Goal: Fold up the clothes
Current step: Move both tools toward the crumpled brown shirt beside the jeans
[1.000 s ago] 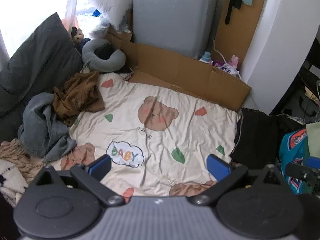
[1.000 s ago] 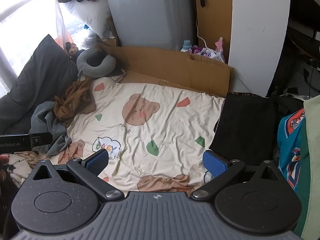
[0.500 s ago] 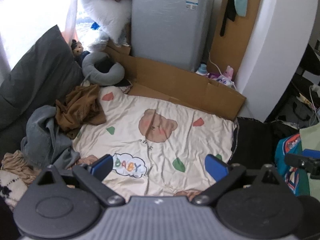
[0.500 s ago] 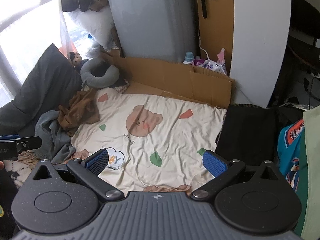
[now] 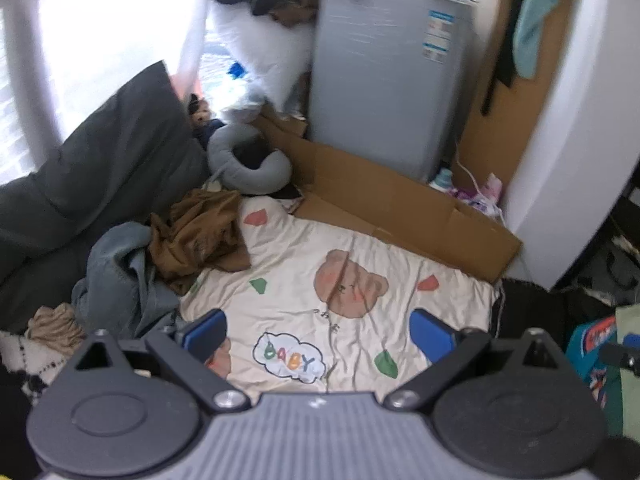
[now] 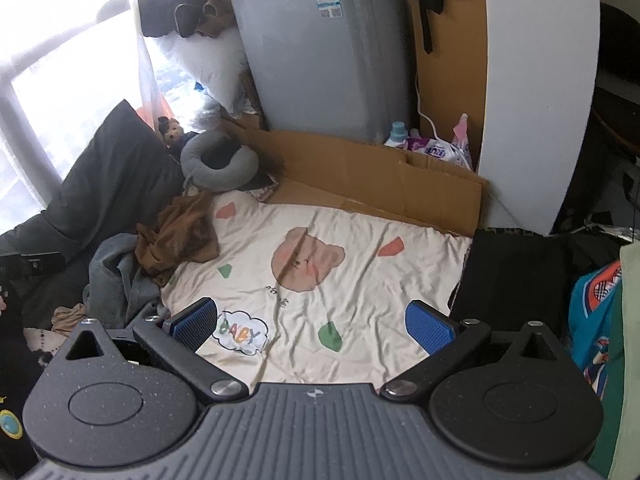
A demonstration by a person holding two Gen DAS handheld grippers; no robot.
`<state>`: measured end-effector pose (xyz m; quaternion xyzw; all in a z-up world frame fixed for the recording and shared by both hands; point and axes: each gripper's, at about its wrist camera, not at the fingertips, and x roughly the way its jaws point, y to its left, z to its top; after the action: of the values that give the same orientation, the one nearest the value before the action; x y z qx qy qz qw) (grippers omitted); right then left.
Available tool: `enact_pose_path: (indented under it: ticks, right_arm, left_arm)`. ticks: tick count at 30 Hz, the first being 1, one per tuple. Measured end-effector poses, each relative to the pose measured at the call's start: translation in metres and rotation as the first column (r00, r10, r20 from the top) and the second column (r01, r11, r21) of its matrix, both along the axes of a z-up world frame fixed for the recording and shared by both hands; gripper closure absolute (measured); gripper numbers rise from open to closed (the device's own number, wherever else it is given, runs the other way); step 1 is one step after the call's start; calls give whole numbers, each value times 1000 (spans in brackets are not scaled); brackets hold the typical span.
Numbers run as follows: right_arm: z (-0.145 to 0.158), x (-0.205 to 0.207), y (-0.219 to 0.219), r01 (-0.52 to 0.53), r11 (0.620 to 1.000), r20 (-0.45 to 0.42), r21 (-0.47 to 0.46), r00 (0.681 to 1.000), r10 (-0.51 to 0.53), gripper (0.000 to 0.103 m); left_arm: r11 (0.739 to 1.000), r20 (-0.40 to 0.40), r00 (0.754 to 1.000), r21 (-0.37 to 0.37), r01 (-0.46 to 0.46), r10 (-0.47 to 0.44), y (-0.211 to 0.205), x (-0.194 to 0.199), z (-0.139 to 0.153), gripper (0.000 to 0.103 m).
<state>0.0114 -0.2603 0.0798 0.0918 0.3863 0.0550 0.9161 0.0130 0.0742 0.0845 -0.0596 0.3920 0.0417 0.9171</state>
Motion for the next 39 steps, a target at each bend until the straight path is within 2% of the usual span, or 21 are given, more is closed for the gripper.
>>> enact_pose_path:
  ticks: [6,15,24,39]
  right_arm:
    - [-1,14,2,-9,1000,4,9,1000,9,0]
    - [-9,35,8,13,1000,2,13,1000,-13,0]
    - [-18,58,12,44,999,-9,12,999,-44,0]
    - [-36,98,12,87,996,-52,-16,995,-88,0]
  left_arm:
    - [998,5,998,15,-61,61,27,6,10,4]
    - [999,21,999,-1,-45,45,58,27,9,1]
    - [999,19,999,-4,-34,34,73,54,-7,1]
    - [998,-21,1000,-55,-22,21,95,100,-33,1]
